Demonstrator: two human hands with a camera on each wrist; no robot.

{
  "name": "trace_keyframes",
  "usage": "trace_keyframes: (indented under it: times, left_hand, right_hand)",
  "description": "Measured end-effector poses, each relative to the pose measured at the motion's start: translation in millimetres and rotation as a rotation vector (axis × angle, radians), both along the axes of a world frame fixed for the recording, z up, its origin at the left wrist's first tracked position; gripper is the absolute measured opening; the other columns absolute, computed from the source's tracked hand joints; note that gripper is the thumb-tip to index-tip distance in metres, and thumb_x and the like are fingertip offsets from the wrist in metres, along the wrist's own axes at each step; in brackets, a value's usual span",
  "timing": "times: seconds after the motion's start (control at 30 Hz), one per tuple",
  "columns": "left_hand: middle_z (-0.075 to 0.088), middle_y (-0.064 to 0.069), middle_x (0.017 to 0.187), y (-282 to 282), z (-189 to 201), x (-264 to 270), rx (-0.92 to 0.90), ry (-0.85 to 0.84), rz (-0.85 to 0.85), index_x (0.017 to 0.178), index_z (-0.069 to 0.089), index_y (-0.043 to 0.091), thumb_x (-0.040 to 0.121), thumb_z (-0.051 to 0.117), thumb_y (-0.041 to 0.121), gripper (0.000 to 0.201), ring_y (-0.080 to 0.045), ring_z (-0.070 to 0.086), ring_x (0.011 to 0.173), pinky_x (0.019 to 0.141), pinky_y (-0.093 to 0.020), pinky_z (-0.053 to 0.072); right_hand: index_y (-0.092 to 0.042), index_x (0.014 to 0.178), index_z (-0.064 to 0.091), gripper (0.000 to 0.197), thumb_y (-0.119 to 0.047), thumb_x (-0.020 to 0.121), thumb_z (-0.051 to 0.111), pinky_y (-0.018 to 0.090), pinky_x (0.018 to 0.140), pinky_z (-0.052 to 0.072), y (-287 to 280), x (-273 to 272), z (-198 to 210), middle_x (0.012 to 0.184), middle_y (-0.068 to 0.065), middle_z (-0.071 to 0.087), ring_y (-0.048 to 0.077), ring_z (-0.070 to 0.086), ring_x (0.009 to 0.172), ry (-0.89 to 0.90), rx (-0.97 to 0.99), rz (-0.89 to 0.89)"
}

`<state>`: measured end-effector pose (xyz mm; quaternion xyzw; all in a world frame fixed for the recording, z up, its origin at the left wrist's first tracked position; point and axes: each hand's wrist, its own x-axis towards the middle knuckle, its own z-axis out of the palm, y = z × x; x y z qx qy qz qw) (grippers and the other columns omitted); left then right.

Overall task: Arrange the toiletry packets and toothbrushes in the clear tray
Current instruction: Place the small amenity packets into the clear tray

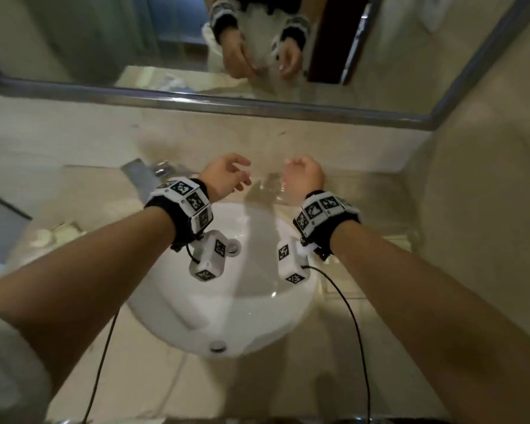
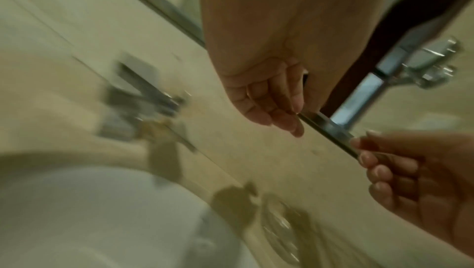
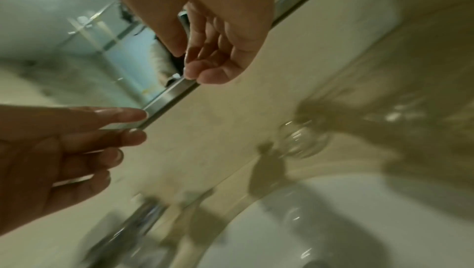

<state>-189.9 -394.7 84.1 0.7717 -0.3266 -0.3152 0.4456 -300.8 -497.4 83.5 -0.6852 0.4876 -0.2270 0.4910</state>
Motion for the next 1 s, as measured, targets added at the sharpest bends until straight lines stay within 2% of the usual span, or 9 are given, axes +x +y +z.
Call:
trace_keyframes:
  times: [0.13, 0.33, 0.43, 0.53, 0.57, 0.63, 0.77, 0.87, 1.0]
  left_hand:
    - [0.060, 0.001, 0.070, 89, 8, 53, -0.002, -0.043, 0.224, 0.116, 0.056, 0.002, 0.090, 0.051, 0.007, 0.026, 0.005, 0.054, 0.041, 0.047, -0.008, 0.044]
    - [0.061, 0.001, 0.063, 223, -1, 107, 0.041, -0.053, 0.548, 0.112, 0.058, -0.003, 0.092, 0.049, 0.008, 0.025, 0.006, 0.052, 0.034, 0.039, -0.005, 0.040]
    - [0.061, 0.002, 0.059, 281, -16, 120, 0.112, -0.024, 0.683, 0.112, 0.057, -0.005, 0.092, 0.048, 0.007, 0.024, 0.005, 0.053, 0.035, 0.041, -0.007, 0.042]
    - [0.066, -0.009, 0.079, 333, -40, 127, 0.244, -0.027, 0.764, 0.113, 0.058, -0.003, 0.089, 0.054, 0.012, 0.028, -0.011, 0.063, 0.061, 0.063, -0.024, 0.049]
    - [0.068, -0.015, 0.093, 348, -48, 128, 0.282, -0.026, 0.789, 0.113, 0.059, 0.000, 0.087, 0.057, 0.014, 0.030, -0.022, 0.065, 0.077, 0.073, -0.031, 0.050]
    - [0.065, -0.018, 0.114, 376, -65, 130, 0.357, 0.004, 0.839, 0.116, 0.058, 0.004, 0.084, 0.063, 0.018, 0.036, -0.033, 0.061, 0.102, 0.091, -0.037, 0.048]
    - [0.060, -0.014, 0.122, 409, -92, 128, 0.485, 0.125, 0.818, 0.120, 0.055, 0.009, 0.080, 0.068, 0.028, 0.047, -0.032, 0.058, 0.111, 0.094, -0.034, 0.045]
    - [0.055, -0.014, 0.128, 417, -109, 125, 0.627, 0.117, 0.635, 0.126, 0.048, 0.009, 0.078, 0.069, 0.033, 0.057, -0.031, 0.052, 0.117, 0.096, -0.034, 0.042]
    - [0.049, -0.015, 0.134, 416, -121, 123, 0.701, 0.068, 0.430, 0.133, 0.040, 0.006, 0.079, 0.068, 0.034, 0.067, -0.031, 0.047, 0.122, 0.098, -0.033, 0.038]
  right_hand:
    - [-0.023, 0.057, 0.045, 0.033, -0.021, 0.087, 0.056, 0.050, 0.078, 0.053, 66, 81, -7, 0.066, 0.005, 0.058, 0.024, 0.053, 0.064, -0.052, 0.007, 0.166]
    - [-0.020, 0.060, 0.051, 0.028, -0.016, 0.087, 0.054, 0.046, 0.074, 0.053, 177, 151, -11, 0.069, 0.011, 0.058, 0.027, 0.055, 0.069, -0.005, 0.034, 0.485]
    - [-0.020, 0.065, 0.051, 0.024, -0.017, 0.088, 0.054, 0.047, 0.081, 0.054, 224, 173, -25, 0.074, 0.009, 0.060, 0.027, 0.057, 0.073, 0.066, 0.064, 0.617]
    - [-0.020, 0.071, 0.052, 0.017, -0.021, 0.088, 0.055, 0.046, 0.087, 0.055, 261, 189, -45, 0.091, 0.009, 0.068, 0.030, 0.066, 0.088, 0.208, 0.055, 0.725]
    - [-0.017, 0.080, 0.056, 0.011, -0.023, 0.089, 0.056, 0.043, 0.089, 0.054, 270, 191, -51, 0.100, 0.010, 0.069, 0.030, 0.066, 0.095, 0.260, 0.045, 0.756]
    - [-0.010, 0.104, 0.059, 0.023, -0.028, 0.090, 0.057, 0.032, 0.088, 0.050, 283, 200, -66, 0.114, 0.010, 0.066, 0.029, 0.063, 0.105, 0.375, -0.006, 0.814]
    - [-0.008, 0.128, 0.046, 0.046, -0.031, 0.090, 0.058, 0.031, 0.086, 0.043, 299, 210, -90, 0.129, 0.011, 0.055, 0.030, 0.054, 0.117, 0.537, -0.121, 0.887]
    - [-0.006, 0.130, 0.043, 0.052, -0.031, 0.088, 0.061, 0.037, 0.094, 0.044, 312, 219, -109, 0.131, 0.014, 0.051, 0.032, 0.051, 0.120, 0.599, -0.195, 0.916]
    - [-0.005, 0.124, 0.046, 0.052, -0.035, 0.086, 0.063, 0.037, 0.087, 0.047, 322, 228, -123, 0.124, 0.015, 0.055, 0.033, 0.056, 0.114, 0.678, -0.297, 0.975]
